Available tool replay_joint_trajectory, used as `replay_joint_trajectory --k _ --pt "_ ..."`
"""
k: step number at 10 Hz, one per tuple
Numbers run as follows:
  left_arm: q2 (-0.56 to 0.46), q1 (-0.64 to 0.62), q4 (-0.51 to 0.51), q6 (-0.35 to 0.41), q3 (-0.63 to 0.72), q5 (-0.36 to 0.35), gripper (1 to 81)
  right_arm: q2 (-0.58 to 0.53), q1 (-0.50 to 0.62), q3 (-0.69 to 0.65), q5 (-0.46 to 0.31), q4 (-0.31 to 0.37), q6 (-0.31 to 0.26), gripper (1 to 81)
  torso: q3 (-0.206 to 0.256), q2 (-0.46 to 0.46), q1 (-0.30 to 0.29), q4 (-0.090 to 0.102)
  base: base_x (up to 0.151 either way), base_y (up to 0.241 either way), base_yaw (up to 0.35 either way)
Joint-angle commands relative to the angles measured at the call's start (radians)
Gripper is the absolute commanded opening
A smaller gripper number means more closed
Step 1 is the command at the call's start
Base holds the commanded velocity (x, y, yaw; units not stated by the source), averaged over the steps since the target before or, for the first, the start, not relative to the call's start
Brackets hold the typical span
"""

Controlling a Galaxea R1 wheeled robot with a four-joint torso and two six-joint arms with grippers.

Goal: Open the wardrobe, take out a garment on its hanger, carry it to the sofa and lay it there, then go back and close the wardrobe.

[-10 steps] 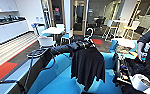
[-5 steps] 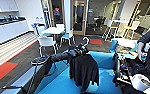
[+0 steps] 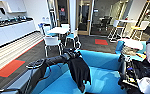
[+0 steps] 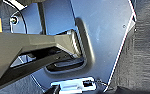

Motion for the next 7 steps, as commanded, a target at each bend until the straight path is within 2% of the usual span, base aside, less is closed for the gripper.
replay_joint_trajectory --k 1,2,3,7 --pt "-0.029 -0.175 0.072 0.018 0.03 -0.001 1.0 0.006 0.015 0.0 -0.06 0.007 0.002 81.1 0.0 0.0 0.0 -0.002 0.0 0.0 0.0" --pt "-0.046 -0.151 0.092 0.018 0.03 0.001 1.0 0.006 0.015 0.0 -0.059 0.008 0.002 81.1 0.0 0.0 0.0 0.013 0.0 0.0 0.0" --pt "-0.073 -0.12 0.119 0.018 0.036 0.0 1.0 0.006 0.015 0.0 -0.059 0.008 0.002 81.1 0.0 0.0 0.0 0.016 0.0 0.0 0.0" --pt "-0.199 0.027 0.236 0.018 0.094 -0.001 1.0 0.009 0.017 0.005 -0.057 0.008 0.002 81.1 0.0 0.0 0.0 0.016 0.0 0.0 0.0"
